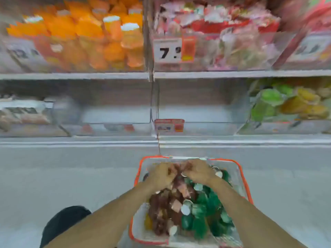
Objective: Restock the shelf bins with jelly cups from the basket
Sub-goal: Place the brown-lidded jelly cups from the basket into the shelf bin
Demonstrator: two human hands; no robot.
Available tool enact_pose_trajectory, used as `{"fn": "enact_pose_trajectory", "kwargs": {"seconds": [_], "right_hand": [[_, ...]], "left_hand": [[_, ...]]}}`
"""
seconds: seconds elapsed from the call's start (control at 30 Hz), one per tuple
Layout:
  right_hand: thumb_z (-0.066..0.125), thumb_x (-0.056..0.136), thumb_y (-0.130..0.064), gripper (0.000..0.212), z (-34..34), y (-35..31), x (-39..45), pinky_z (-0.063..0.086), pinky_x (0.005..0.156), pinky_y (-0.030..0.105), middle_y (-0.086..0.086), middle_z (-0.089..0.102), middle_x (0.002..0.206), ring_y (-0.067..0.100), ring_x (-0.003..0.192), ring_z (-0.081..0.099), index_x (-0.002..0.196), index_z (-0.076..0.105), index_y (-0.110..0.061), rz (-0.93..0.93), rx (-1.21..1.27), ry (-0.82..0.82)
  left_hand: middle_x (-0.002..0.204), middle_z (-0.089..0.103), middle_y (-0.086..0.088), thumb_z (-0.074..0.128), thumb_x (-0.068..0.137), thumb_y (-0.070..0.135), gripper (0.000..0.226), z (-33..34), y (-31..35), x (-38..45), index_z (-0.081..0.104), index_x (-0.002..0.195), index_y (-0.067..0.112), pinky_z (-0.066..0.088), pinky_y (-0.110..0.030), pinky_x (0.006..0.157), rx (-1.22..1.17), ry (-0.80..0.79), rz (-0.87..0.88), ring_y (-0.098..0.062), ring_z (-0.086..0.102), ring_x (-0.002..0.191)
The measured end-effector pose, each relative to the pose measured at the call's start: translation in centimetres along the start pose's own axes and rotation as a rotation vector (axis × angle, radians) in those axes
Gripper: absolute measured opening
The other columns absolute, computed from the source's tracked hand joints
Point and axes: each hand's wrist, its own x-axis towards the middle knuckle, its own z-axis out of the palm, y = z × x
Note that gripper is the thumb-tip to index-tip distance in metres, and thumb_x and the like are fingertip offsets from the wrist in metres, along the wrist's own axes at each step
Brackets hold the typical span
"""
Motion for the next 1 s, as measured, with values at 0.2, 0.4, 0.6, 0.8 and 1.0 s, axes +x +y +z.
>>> {"fn": "enact_pose_trajectory", "kwargs": {"seconds": [0.2,0.4,0.6,0.8,1.0], "right_hand": [[0.054,0.072,-0.028,0.034,8.2,6.1,1.9,0.053,0.069,0.043,0.009,0.068,0.087,0.027,0.080,0.063,0.098,0.066,-0.008,-0.095,-0.059,-0.004],[0.068,0.080,-0.041,0.084,11.1,8.4,1.7,0.045,0.097,0.041,0.012,0.046,0.132,0.032,0.124,0.044,0.150,0.026,-0.026,0.030,-0.244,-0.108],[0.060,0.088,-0.054,0.058,13.0,8.0,4.0,0.050,0.095,0.044,0.013,0.050,0.131,0.034,0.119,0.050,0.138,0.042,-0.030,0.049,-0.414,-0.047],[0.075,0.075,-0.028,0.046,11.6,7.6,6.2,0.052,0.087,0.036,0.007,0.057,0.118,0.028,0.102,0.060,0.116,0.053,-0.026,0.086,-0.283,-0.116],[0.084,0.074,-0.025,0.054,9.3,7.2,6.5,0.045,0.084,0.029,0.000,0.052,0.130,0.021,0.108,0.054,0.119,0.055,-0.025,0.093,-0.171,-0.267]], "left_hand": [[0.102,0.062,-0.006,0.044,0.079,0.036,0.035,7.6,-6.0,0.6,0.059,0.101,0.014,0.047,-0.037,0.078,0.226,-0.073,-0.041,-0.028,0.061,0.095],[0.127,0.043,-0.010,0.059,0.090,0.030,0.045,10.5,-7.9,-0.2,0.043,0.130,0.014,0.049,-0.045,0.091,0.366,-0.108,-0.160,-0.034,0.053,0.114],[0.134,0.040,-0.019,0.053,0.093,0.037,0.044,11.6,-7.2,0.9,0.047,0.131,0.014,0.049,-0.046,0.095,0.357,-0.095,-0.256,-0.039,0.053,0.113],[0.140,0.036,-0.019,0.066,0.084,0.052,0.072,12.7,-6.5,-0.1,0.041,0.139,0.013,0.043,-0.046,0.101,0.432,-0.241,-0.199,-0.038,0.041,0.127],[0.118,0.066,-0.016,0.072,0.084,0.030,0.055,12.3,-7.0,-1.0,0.055,0.135,0.016,0.048,-0.041,0.095,0.438,-0.298,0.003,-0.036,0.057,0.114]]}}
